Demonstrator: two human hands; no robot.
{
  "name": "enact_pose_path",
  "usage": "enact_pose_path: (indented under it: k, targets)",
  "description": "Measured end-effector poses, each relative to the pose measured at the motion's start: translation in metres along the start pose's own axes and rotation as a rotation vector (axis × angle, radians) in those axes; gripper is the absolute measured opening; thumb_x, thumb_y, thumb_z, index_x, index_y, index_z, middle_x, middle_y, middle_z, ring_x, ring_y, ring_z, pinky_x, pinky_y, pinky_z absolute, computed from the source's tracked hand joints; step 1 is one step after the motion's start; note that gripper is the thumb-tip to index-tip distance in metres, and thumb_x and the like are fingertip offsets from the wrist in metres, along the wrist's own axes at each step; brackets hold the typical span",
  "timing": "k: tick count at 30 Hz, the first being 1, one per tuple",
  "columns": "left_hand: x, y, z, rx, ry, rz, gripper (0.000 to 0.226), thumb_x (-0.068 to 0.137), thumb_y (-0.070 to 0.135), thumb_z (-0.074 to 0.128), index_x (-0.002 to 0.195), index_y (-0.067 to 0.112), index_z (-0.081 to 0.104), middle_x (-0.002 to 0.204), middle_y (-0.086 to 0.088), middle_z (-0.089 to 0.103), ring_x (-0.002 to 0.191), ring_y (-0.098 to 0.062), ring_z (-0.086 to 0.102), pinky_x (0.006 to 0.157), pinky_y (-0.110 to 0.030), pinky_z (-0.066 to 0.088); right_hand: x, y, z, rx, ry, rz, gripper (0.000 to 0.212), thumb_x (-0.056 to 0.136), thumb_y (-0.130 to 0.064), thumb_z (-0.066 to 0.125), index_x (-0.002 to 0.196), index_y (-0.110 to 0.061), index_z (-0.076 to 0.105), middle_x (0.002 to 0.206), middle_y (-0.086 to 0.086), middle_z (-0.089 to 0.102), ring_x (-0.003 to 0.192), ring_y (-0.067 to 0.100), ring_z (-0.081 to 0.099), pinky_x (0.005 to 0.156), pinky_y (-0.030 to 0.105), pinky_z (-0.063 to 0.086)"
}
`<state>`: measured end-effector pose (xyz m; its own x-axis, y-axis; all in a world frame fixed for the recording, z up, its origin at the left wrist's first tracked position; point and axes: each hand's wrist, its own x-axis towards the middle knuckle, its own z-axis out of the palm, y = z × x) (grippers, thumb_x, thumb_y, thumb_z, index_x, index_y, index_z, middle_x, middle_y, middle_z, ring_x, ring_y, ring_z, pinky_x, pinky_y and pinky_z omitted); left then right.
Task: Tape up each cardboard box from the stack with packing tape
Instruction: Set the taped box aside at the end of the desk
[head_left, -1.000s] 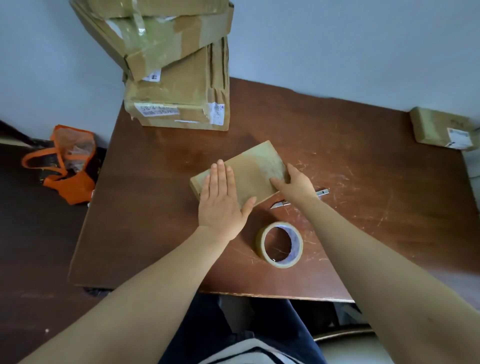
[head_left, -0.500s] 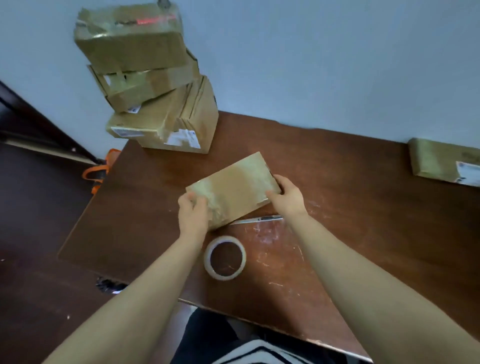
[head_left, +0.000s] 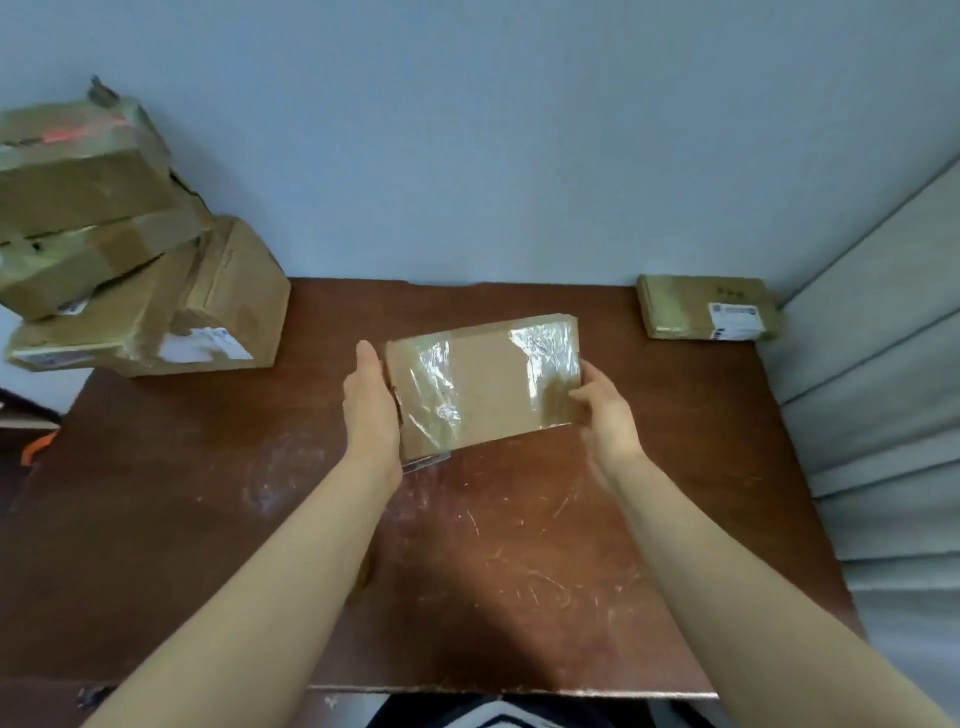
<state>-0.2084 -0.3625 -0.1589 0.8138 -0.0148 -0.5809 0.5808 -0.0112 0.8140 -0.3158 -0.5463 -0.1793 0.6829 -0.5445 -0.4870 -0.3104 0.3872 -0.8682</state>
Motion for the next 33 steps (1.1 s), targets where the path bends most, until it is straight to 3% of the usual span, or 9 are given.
enact_pose_path:
  k: [2,5,8,11,15,19,26,30,33]
  targets:
    - [-0.002,0.001,0.022,0.02,-0.042,-0.028,0.08,0.079,0.081,0.028,0.129,0.024,0.053,0.12,0.004,0.062,0.108,-0.019,0.059,0.094,-0.044,0.047,-0.005,-0.007,-0.019,0.125,0.081,0.001,0.028,0.09,-0.033,0.05,0.11,-0.021,0.065,0.103,-0.004,0.071,0.101,0.017,0.063,0.088,0.03,0.049]
    - [-0.006,0.0,0.054,0.014,-0.109,-0.079,0.081,0.083,0.08,0.027,0.135,0.022,0.046,0.128,0.0,0.056,0.118,-0.024,0.053,0.103,-0.048,0.041,-0.002,-0.01,-0.047,0.185,0.196,0.004,0.074,0.075,-0.074,0.05,0.133,-0.028,0.052,0.128,-0.006,0.06,0.121,0.013,0.052,0.109,0.039,0.033]
    - [-0.014,-0.003,0.076,0.028,-0.14,-0.153,0.057,0.087,0.069,0.044,0.105,0.017,0.061,0.116,-0.001,0.062,0.11,-0.025,0.058,0.102,-0.046,0.044,-0.002,-0.016,-0.063,0.224,0.222,0.037,0.099,0.054,-0.086,0.056,0.138,-0.033,0.047,0.137,-0.006,0.054,0.128,0.013,0.047,0.11,0.04,0.028]
    - [-0.022,-0.014,0.087,-0.016,-0.142,-0.078,0.007,0.088,0.029,0.066,0.086,0.024,0.062,0.112,-0.005,0.064,0.108,-0.026,0.06,0.102,-0.048,0.044,0.0,-0.024,-0.073,0.28,0.269,0.002,0.076,0.067,-0.07,0.067,0.127,-0.023,0.055,0.119,0.001,0.066,0.112,0.02,0.061,0.097,0.039,0.046]
    - [-0.023,-0.033,0.108,-0.063,-0.188,0.06,0.039,0.085,0.0,0.06,0.107,0.031,0.058,0.125,-0.002,0.052,0.117,-0.026,0.056,0.101,-0.047,0.046,0.008,-0.035,-0.097,0.423,0.291,-0.097,0.042,0.077,-0.018,0.067,0.117,-0.01,0.06,0.102,0.006,0.067,0.093,0.021,0.063,0.071,0.033,0.052]
    - [-0.034,-0.044,0.15,-0.046,-0.31,-0.04,0.061,0.088,0.006,0.055,0.144,0.024,0.039,0.134,-0.004,0.056,0.112,-0.021,0.062,0.096,-0.046,0.05,0.025,-0.04,-0.139,0.584,0.207,-0.118,0.048,0.064,-0.011,0.06,0.112,-0.015,0.058,0.104,0.008,0.065,0.09,0.022,0.062,0.07,0.034,0.052]
    - [-0.046,-0.037,0.253,0.069,-0.343,0.057,0.077,0.072,0.009,0.059,0.142,0.036,0.042,0.135,0.001,0.052,0.115,-0.016,0.059,0.094,-0.037,0.052,0.082,-0.057,-0.226,0.439,0.328,-0.086,0.041,0.084,0.003,0.047,0.12,-0.014,0.058,0.102,0.002,0.064,0.075,0.009,0.059,0.053,0.016,0.048]
    - [-0.038,-0.033,0.309,0.17,-0.404,0.065,0.083,0.077,-0.006,0.057,0.148,0.029,0.032,0.138,0.003,0.05,0.107,-0.009,0.058,0.079,-0.02,0.053,0.122,-0.067,-0.266,0.325,0.383,-0.11,0.047,0.089,0.002,0.05,0.132,-0.018,0.053,0.107,-0.001,0.065,0.085,0.008,0.061,0.067,0.014,0.052]
    - [-0.028,-0.03,0.343,0.226,-0.409,0.06,0.083,0.082,-0.016,0.048,0.152,0.019,0.021,0.142,0.005,0.047,0.119,-0.01,0.048,0.104,-0.023,0.035,0.154,-0.078,-0.281,0.171,0.382,-0.174,0.047,0.092,-0.005,0.055,0.138,-0.014,0.048,0.119,-0.004,0.06,0.104,0.009,0.058,0.089,0.022,0.047]
